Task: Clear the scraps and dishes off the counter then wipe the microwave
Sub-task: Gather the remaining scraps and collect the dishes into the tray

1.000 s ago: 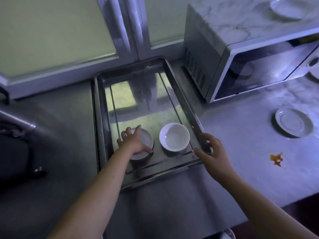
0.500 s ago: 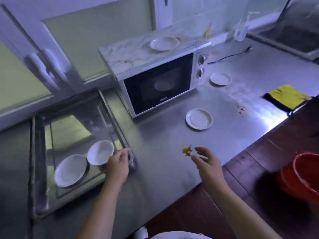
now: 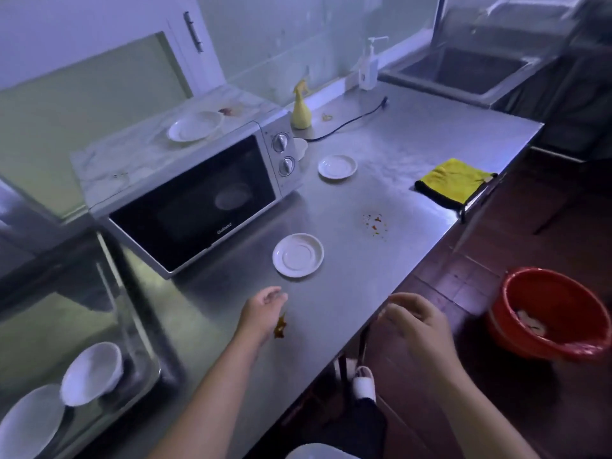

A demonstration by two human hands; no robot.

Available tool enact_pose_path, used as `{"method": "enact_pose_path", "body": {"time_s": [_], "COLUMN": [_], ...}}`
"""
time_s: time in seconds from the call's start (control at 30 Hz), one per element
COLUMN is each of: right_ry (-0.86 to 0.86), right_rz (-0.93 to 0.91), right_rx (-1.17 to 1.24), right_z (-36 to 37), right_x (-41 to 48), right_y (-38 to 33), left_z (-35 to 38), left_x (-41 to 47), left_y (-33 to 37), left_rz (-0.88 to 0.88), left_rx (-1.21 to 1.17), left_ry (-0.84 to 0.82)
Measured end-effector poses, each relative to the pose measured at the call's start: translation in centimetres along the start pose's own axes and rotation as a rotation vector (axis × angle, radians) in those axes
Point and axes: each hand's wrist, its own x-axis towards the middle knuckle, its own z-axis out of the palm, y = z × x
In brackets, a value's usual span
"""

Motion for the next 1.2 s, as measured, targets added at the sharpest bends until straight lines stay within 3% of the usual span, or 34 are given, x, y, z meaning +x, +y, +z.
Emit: {"method": "enact_pose_path", "body": {"time_s": [0.13, 0.37, 0.53, 0.77, 0.97, 1.2], "right_ry": [0.021, -0.136, -0.183, -0.277, -0.421, -0.505], "right_rz": [-0.031, -0.004, 0.04, 0.092, 0.019, -0.101], "right_rx": [-0.09, -0.424, -0.481, -0.575, -0.802, -0.965], "right_z": [-2.2, -2.9, -0.5, 1.2, 5.2, 12.1], "right_x": [5.2, 16.8, 23.2, 32.7, 46.4, 58.3], "right_y": [-2.1, -7.8, -10.1, -10.0, -10.7, -12.4], "left_z": [3.1, 6.2, 7.1, 8.6, 11.1, 15.2], "left_x": [5.9, 14.2, 17.0, 16.9, 17.0, 16.1], "left_y": [1.4, 1.7, 2.5, 6.6, 9.9, 16.6], "left_rz": [-0.104, -0.262, -0.371, -0.344, -0.335, -0.36], "left_rx": [0.0, -0.111, -0.335, -0.526, -0.668, -0.781], "left_ry": [0.058, 0.291, 0.386, 0.389, 0.403, 0.541]}}
